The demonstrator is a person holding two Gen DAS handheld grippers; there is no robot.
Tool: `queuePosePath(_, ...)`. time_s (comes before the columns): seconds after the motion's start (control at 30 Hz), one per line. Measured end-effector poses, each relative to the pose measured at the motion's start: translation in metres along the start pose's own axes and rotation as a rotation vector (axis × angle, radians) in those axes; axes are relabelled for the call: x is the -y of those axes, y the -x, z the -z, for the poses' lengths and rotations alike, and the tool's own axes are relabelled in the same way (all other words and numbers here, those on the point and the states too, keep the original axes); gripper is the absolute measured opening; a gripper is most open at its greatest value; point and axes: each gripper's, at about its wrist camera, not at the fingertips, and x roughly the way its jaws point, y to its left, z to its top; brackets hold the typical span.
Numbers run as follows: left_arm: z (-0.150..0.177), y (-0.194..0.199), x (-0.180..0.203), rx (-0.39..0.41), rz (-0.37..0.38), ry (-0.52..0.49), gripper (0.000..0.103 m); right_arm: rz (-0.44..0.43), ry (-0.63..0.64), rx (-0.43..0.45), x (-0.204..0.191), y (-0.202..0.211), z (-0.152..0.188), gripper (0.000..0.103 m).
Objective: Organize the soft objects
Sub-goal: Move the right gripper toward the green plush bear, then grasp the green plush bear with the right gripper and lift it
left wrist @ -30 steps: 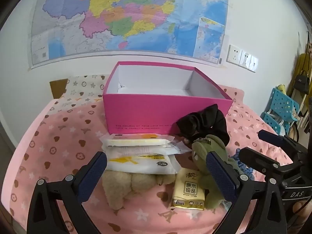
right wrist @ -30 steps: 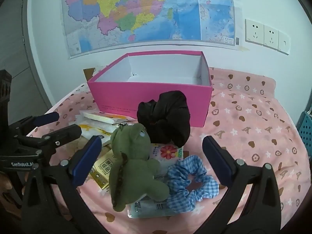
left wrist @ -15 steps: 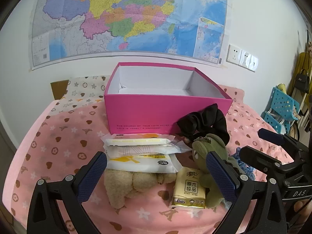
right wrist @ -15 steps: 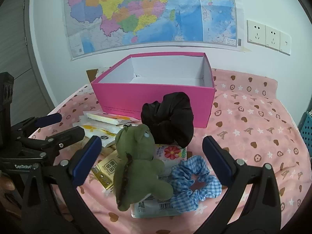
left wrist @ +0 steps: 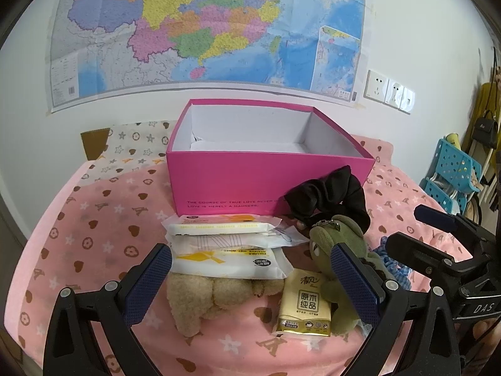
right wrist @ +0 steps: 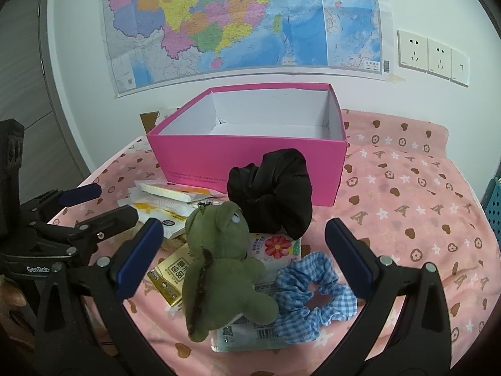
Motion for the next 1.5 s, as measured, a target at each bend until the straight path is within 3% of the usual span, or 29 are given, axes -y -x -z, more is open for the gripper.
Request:
queuePosePath(0.97,0.005,-0.011,-0.004,-0.021,-0.001,0.004,0.103,-0.087,-0.029,-0.074,0.003,-0.01,0.016,0.103)
queuePosePath(1.17,0.005,-0.016,-0.006,-0.041,0.011,0.006,0.103,-0.118,-0.015,-0.113,-0.001,-0.02,0.023,0.092)
queuePosePath(1.23,0.005,-0.017,-0.006,-0.047,0.017,0.005,0.103,-0.136,-0.001,-0.138,-0.004,-0.025,0.025,0.08)
queuePosePath(1.5,0.004,-0.025,-0.009,-0.072,0.04,0.007,0.103,-0.097,0.057,-0.167,-0.006,-0.029,0.041,0.077)
